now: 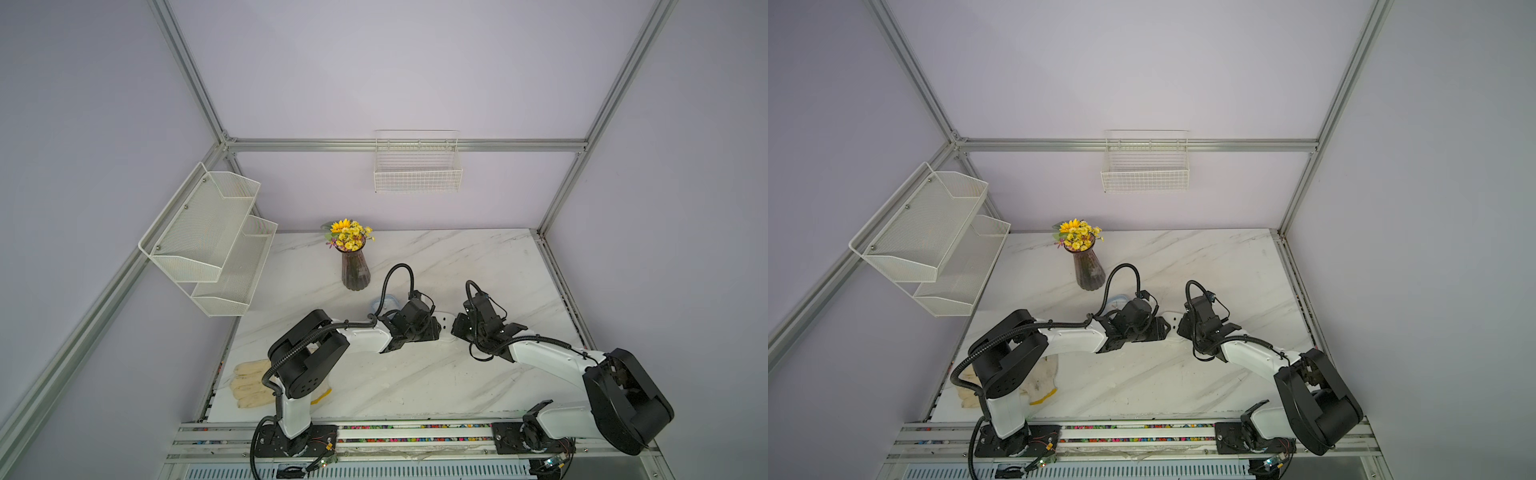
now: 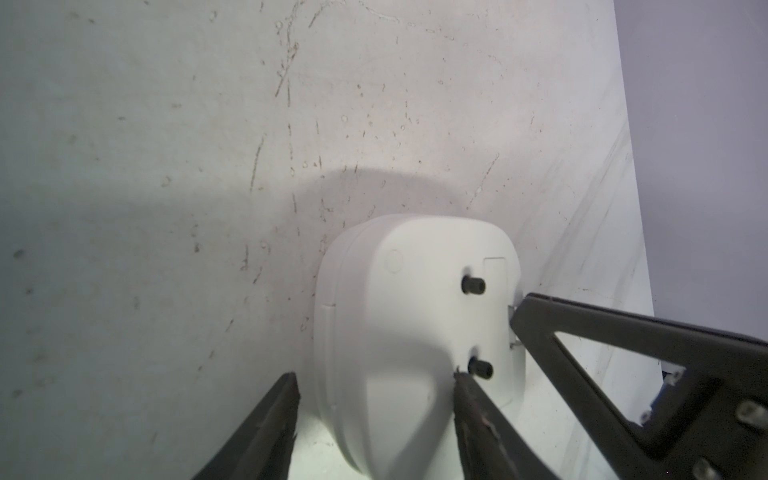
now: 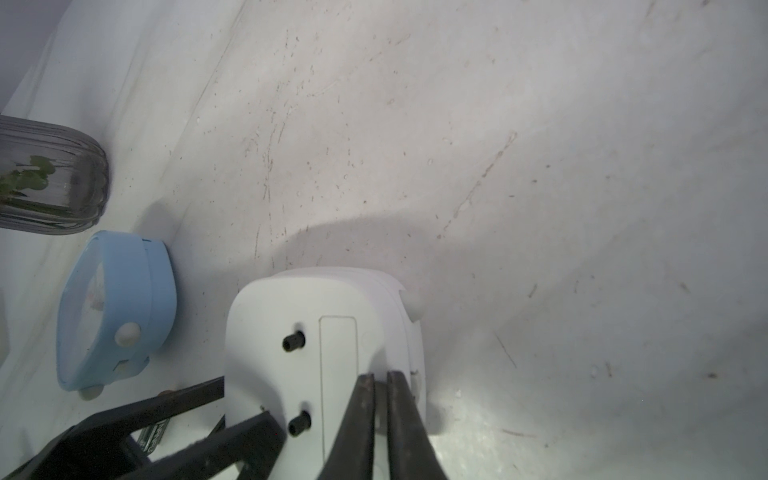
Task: Insert the battery into the alarm
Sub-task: Install the cover on the alarm.
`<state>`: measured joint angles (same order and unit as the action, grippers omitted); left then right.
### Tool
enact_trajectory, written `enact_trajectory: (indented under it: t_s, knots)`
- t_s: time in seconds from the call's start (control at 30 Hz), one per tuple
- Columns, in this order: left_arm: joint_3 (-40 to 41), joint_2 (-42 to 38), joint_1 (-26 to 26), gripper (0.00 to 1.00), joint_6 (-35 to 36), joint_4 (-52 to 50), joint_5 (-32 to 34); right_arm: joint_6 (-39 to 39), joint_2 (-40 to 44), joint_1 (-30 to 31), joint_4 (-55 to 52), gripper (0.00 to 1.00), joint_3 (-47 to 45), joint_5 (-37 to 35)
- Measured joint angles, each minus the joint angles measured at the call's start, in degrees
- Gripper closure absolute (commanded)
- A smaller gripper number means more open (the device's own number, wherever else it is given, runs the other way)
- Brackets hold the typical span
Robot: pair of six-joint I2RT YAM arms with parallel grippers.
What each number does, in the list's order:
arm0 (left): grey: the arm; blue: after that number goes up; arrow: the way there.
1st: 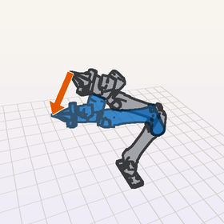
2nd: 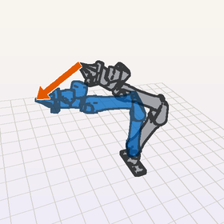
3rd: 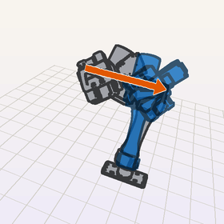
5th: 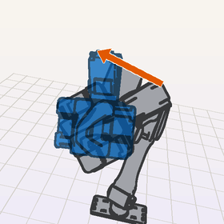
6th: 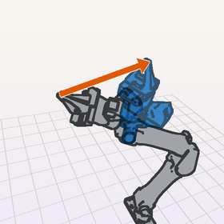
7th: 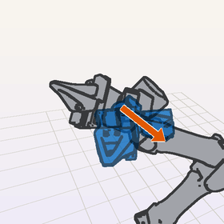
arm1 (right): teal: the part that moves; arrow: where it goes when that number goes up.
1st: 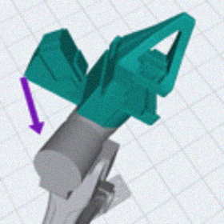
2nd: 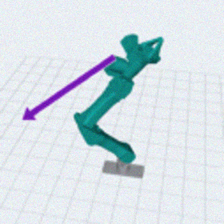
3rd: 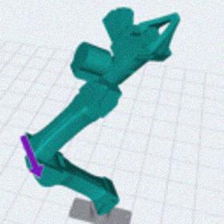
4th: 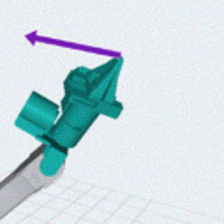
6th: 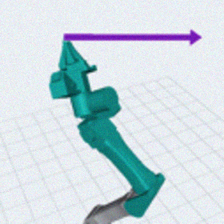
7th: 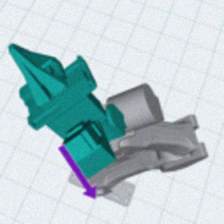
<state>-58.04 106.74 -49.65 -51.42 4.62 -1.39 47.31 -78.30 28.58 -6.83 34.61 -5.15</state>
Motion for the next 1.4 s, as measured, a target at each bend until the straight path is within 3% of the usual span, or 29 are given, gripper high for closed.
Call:
enact_trajectory:
  t_s: [0.37,0.5,0.63,0.9,1.13,1.4]
  knots:
    - [-0.1,0.0,0.0,0.41,0.0,-0.1,0.2,0.5,0.0,0.0,0.0,0.89,0.0,0.1]
    - [-0.3,0.0,0.0,0.39,0.0,-0.5,0.0,0.3,0.2,-0.2,-0.3,0.80,0.0,0.6]
    - [-0.4,0.0,0.0,0.38,0.0,-0.8,-1.0,-0.2,0.7,-0.5,-3.9,0.63,1.4,1.0]
    - [-0.7,-1.3,0.0,0.33,-0.2,-1.8,-1.9,-1.4,6.3,-0.6,-7.4,0.44,3.4,1.7]
    - [1.0,-6.5,0.0,0.27,-1.0,-0.6,-0.2,-1.7,5.0,-0.6,-5.8,0.37,3.3,4.8]
    - [4.9,-8.0,0.0,0.25,-3.2,1.3,2.1,-2.4,0.7,-0.5,-4.3,0.36,3.3,5.7]
